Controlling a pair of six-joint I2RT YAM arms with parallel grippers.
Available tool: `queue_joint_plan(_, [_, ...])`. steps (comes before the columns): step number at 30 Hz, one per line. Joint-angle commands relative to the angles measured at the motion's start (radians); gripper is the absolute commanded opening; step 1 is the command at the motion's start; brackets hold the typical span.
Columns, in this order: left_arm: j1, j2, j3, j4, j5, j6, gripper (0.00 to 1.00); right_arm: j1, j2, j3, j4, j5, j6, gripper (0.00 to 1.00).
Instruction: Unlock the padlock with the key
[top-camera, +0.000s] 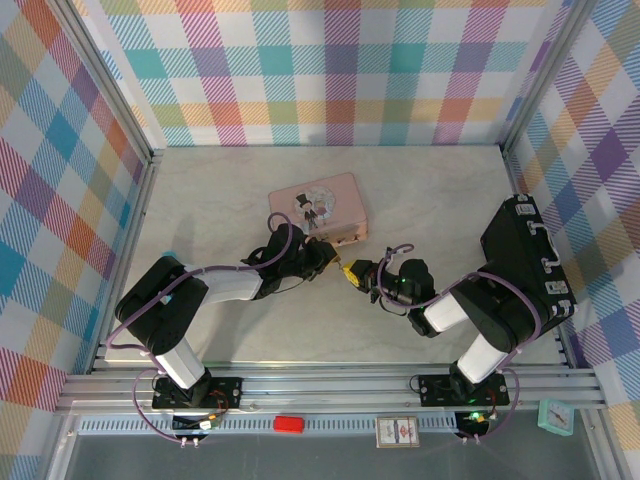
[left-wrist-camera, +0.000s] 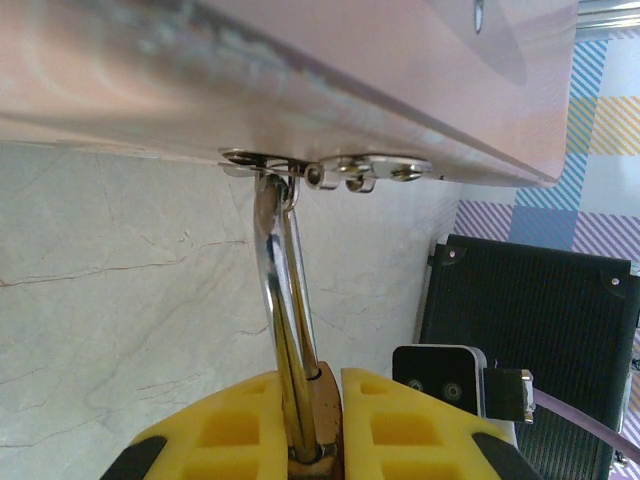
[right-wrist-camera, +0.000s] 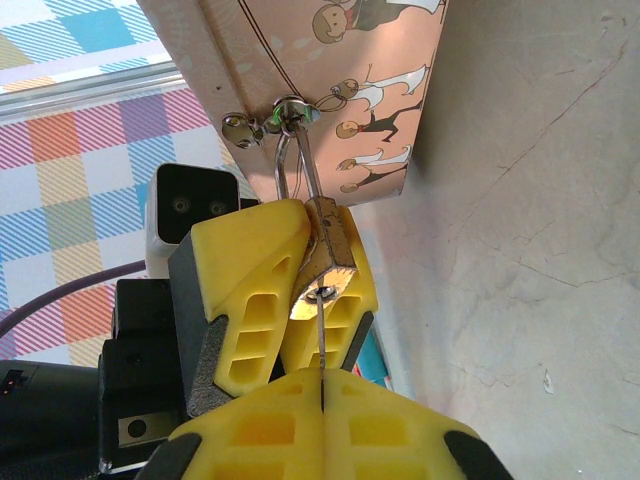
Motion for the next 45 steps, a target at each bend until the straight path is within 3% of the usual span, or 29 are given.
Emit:
queue_joint_plan(1, [0.008, -0.071, 0.012, 0.175, 0.050, -0.020, 0.00, -0.005, -0.012, 0.008, 0.026, -0.009, -0.009, 0.00])
queue_joint_plan(19, [0.007, -0.072, 0.005, 0.209, 0.050, -0.033, 0.00, -0.004, 0.051, 0.018, 0.127, -0.005, 0.049, 0.00])
queue_joint_plan(45, [0.006, -0.066, -0.015, 0.321, 0.046, -0.072, 0.00, -0.006, 0.057, 0.035, 0.128, 0.002, 0.084, 0.00])
